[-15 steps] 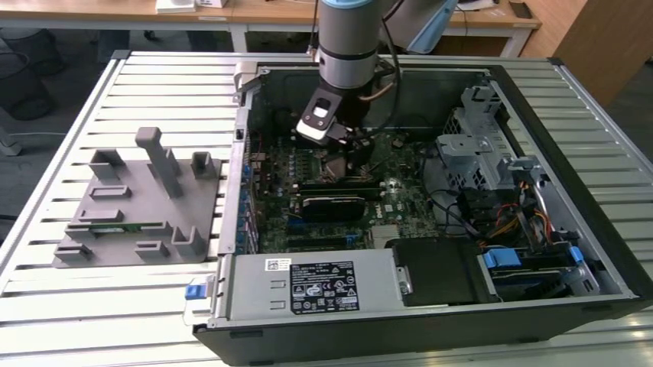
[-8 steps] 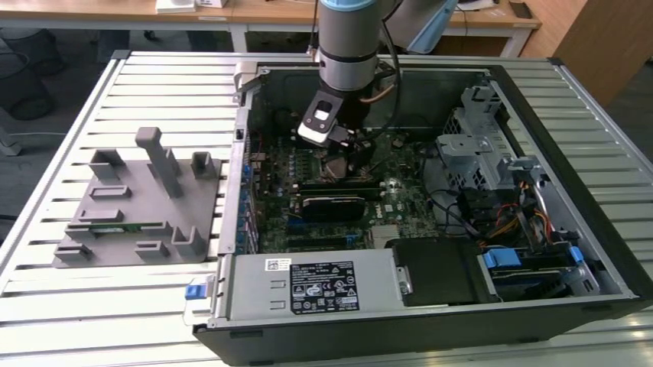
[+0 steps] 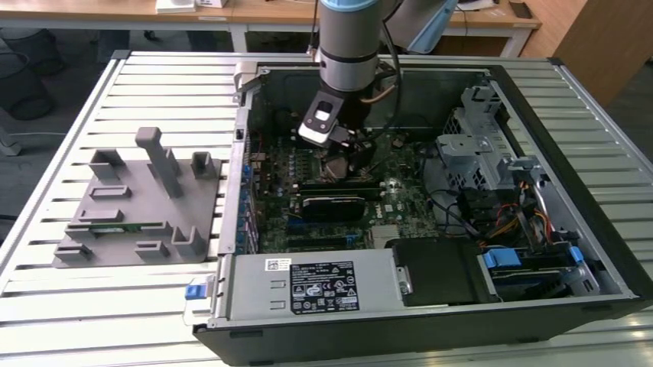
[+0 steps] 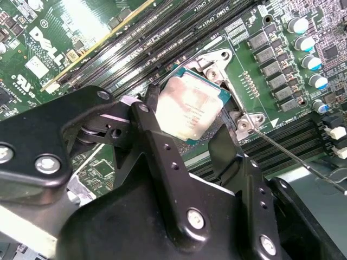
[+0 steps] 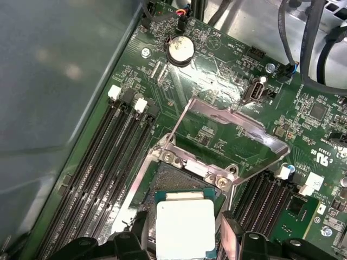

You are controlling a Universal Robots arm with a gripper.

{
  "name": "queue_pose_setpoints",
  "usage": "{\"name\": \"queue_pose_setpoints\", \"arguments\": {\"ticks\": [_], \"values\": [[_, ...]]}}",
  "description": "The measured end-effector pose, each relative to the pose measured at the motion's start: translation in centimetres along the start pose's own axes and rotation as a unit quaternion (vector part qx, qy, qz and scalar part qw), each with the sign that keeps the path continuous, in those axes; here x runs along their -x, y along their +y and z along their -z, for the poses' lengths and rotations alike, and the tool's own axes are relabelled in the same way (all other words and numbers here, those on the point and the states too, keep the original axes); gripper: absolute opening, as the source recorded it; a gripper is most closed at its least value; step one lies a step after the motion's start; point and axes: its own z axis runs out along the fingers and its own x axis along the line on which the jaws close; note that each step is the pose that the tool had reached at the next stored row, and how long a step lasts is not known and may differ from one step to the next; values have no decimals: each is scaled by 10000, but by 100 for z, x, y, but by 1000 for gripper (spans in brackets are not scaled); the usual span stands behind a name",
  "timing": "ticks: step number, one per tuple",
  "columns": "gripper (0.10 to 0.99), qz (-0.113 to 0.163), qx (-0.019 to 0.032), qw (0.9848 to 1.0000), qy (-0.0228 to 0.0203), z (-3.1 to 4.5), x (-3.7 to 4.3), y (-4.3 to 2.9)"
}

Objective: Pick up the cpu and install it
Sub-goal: 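Place the cpu into insertion slot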

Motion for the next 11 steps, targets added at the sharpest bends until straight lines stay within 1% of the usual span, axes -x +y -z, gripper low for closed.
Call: {"name": "queue_pose_setpoints", "arguments": {"ticks": [11], "values": [[639,4,1,10000,2,-15,1,20]]}}
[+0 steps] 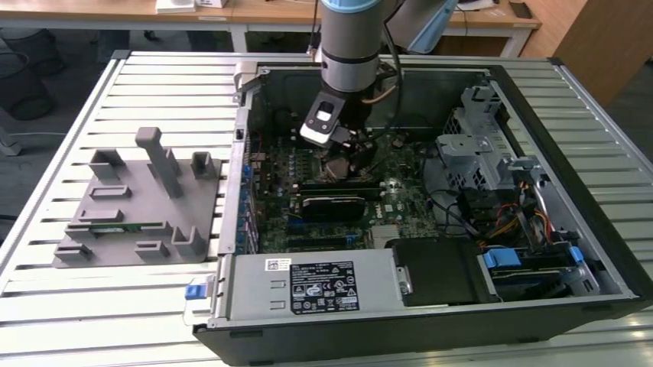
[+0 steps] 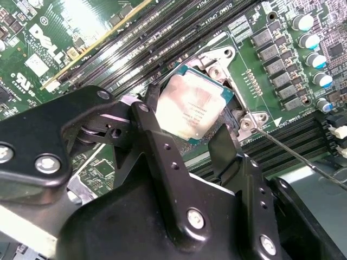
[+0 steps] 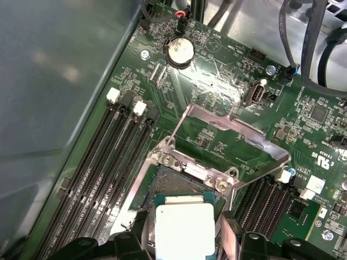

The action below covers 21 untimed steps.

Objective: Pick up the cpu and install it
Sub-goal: 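Place the cpu into insertion slot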

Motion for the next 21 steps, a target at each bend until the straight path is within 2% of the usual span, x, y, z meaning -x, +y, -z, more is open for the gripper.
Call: {"name": "queue_pose_setpoints", "arguments": {"ticks": [7,14,21], "values": [[639,47,6,10000,8,1,-27,21],[639,152,26,9999,41,-8,-23,39],[639,151,17,9999,44,-32,-15,54]]}}
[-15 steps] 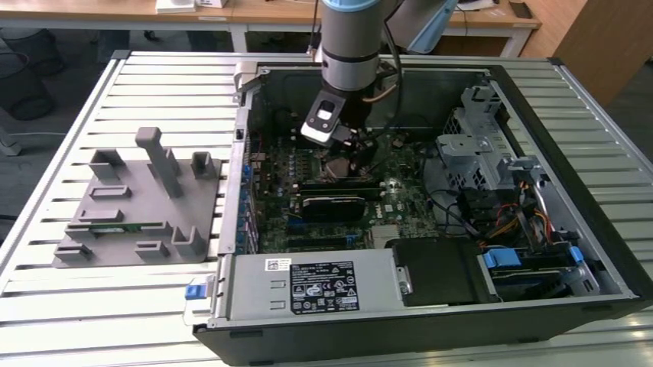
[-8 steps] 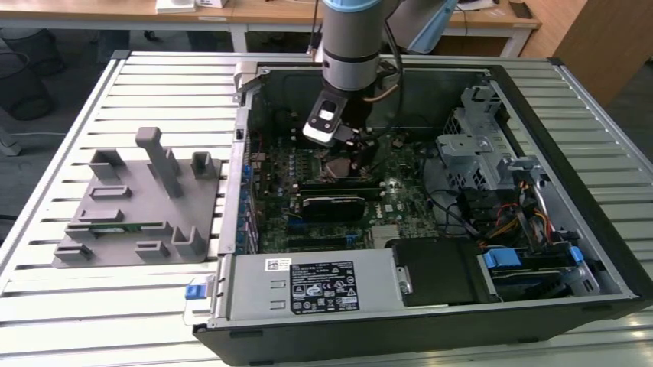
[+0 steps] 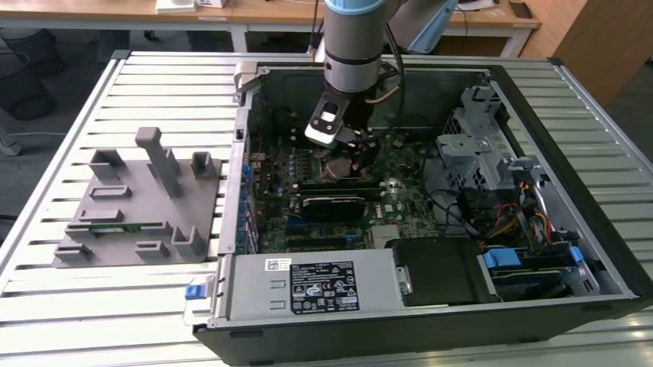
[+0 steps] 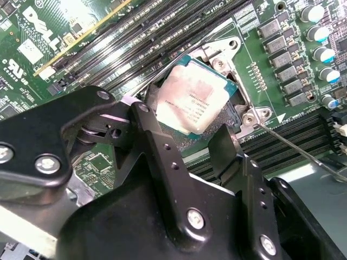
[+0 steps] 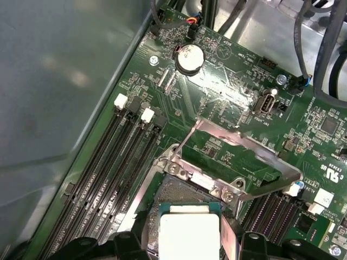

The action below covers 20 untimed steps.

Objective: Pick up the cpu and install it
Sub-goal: 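Place the cpu into insertion slot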

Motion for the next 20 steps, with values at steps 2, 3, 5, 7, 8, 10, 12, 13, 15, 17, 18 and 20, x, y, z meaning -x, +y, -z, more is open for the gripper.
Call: {"name": "queue_pose_setpoints", "arguments": {"ticks": [2,3,5,7,8,10,12,13,15,17,18,20], "values": [[639,0,1,10000,1,-1,0,2],[624,0,1,10000,1,-1,0,2],[557,0,-1,10000,0,0,1,2],[522,0,1,10000,1,0,1,3],[522,1,2,10000,1,4,2,4],[522,1,3,10000,3,23,2,5],[522,0,1,10000,2,54,4,5],[522,0,2,10000,2,63,4,5],[522,0,4,10000,4,63,4,6],[522,0,3,10000,3,64,4,5],[522,0,2,10000,3,64,4,5],[522,0,1,10000,2,60,4,5]]}}
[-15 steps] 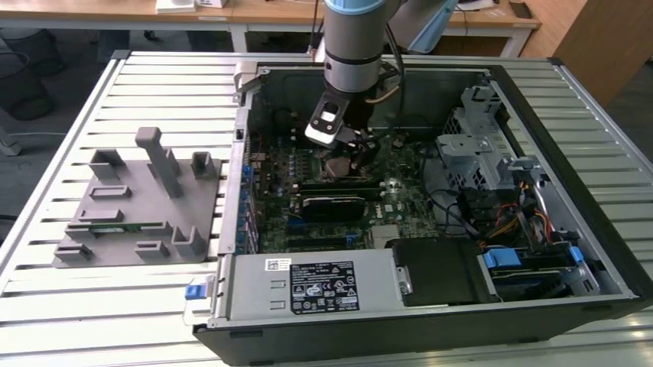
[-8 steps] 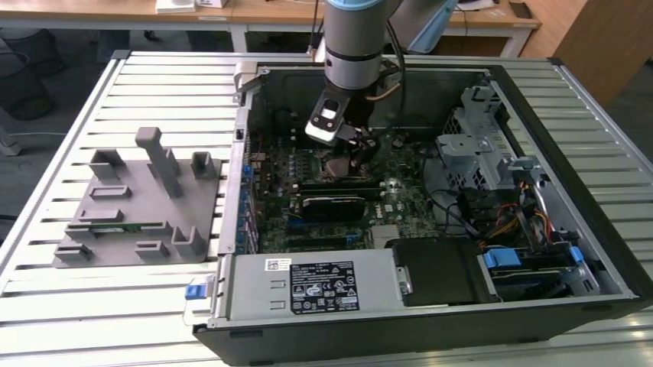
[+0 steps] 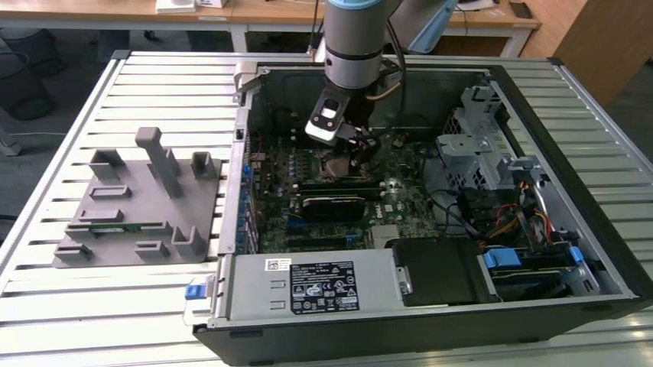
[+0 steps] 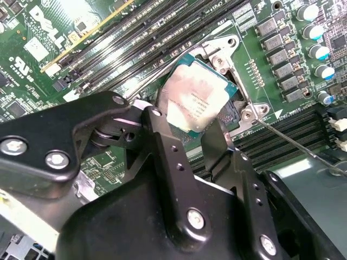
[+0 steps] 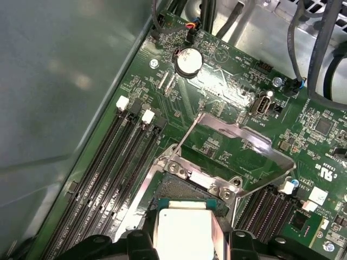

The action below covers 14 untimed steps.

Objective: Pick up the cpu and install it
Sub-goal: 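Place the cpu into insertion slot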

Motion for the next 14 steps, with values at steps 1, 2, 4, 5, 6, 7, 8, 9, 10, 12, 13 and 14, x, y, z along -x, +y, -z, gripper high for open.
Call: {"name": "queue_pose_setpoints", "arguments": {"ticks": [1,2,4,5,6,7,8,9,10,12,13,14], "values": [[522,0,0,10000,-1,-2,0,0],[533,0,0,10000,-1,-6,0,0],[592,0,0,10000,-2,-13,-1,0],[592,0,0,10000,-2,-18,-1,0],[592,0,-1,10000,-2,-23,-1,0],[592,0,-1,10000,-2,-29,-1,0],[592,0,-1,10000,-2,-33,-2,-1],[592,-1,0,10000,-2,-38,-2,-1],[592,-1,-1,10000,-2,-42,-2,-1],[592,-2,-2,10000,-2,-50,-2,-1],[592,-3,-2,10000,-1,-55,-3,-1],[592,-3,-3,10000,-1,-59,-3,-1]]}}
